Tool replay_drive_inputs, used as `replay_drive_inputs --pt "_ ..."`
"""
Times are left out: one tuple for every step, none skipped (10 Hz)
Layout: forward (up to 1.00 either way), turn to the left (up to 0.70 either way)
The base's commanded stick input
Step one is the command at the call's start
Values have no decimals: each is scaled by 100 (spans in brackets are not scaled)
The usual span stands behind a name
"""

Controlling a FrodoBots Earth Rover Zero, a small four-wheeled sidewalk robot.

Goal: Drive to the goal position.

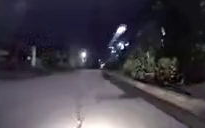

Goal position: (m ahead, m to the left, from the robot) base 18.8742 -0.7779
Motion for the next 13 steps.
replay_drive_inputs --pt "70 0" --pt "70 0" --pt "70 0" --pt "70 0" --pt "70 0" --pt "70 0" --pt "70 0" --pt "70 0" --pt "70 0" --pt "70 0" --pt "70 -18" --pt "70 -35" --pt "70 -21"
